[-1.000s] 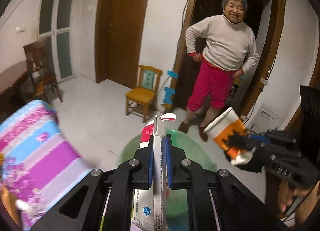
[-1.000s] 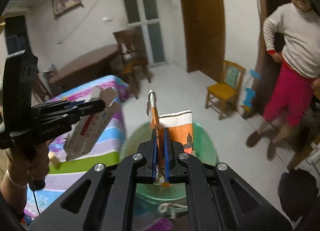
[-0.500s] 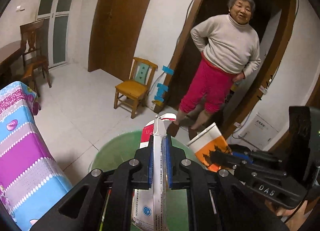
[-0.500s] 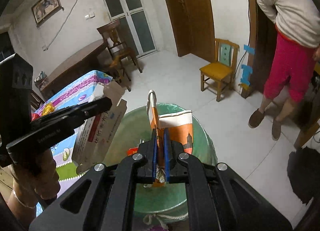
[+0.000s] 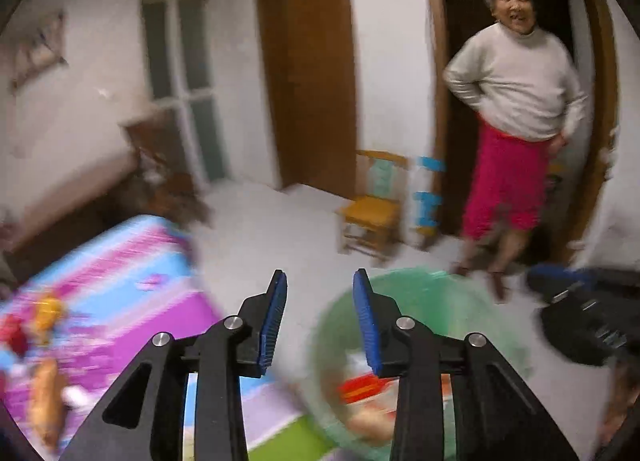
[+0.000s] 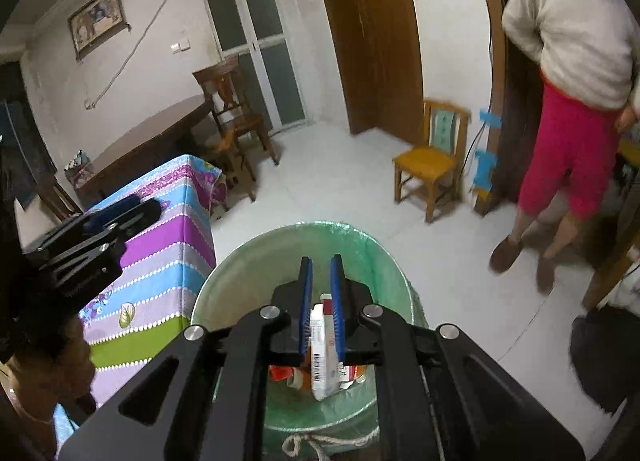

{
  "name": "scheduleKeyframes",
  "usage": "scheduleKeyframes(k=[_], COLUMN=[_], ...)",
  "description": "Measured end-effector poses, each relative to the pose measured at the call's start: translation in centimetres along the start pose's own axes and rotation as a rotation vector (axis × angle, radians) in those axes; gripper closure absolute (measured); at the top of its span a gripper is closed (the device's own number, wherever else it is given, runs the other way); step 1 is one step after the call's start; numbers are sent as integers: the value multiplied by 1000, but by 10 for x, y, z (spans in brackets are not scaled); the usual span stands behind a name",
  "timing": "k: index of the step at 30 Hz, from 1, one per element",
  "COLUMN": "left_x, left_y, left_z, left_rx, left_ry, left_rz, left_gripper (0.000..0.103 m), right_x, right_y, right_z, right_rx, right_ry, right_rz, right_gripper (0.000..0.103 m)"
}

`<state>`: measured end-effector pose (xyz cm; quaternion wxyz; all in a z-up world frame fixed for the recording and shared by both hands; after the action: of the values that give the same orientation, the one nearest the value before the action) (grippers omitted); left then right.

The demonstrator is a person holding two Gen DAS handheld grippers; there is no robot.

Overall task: Collect trash
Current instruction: 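Open the left tool over the bin dropping the white box while the right tool drops the orange bag, then move both open tools back toward the items on the tablecloth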

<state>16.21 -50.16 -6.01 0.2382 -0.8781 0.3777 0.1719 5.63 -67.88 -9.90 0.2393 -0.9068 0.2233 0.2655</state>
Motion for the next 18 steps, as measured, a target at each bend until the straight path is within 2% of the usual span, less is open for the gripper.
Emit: scheduleKeyframes(k=[3, 8, 13, 18], left_x=[-34, -89, -137, -187], left_y=[-28, -72, -108, -147], left_z=[23, 54, 80, 103], left_rx=[30, 4, -2, -55], left_ry=[19, 47, 59, 68], left_rz=[-166, -340, -441, -495], left_gripper=[58, 48, 42, 39], right_x=[-16, -37, -59, -98], right_y=[-24, -72, -135, -203], right_z=[12, 28, 43, 49], right_rx=[-31, -68, -139, -219], right_ry=[39, 76, 84, 109], right_rz=[-29, -104, -195, -282], right_gripper=[95, 95, 94, 93])
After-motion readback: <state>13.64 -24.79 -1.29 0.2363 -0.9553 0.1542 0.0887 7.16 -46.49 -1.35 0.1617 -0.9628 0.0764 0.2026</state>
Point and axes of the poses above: each gripper's, at about its wrist camera, not at the fingertips, and x roughly the way its jaws point, y to its right, z to its underside, the point moved 8 cm from there along x, roughly the way its jaws point, and after that the axes turned 10 degrees about x, right-handed, at the moved point
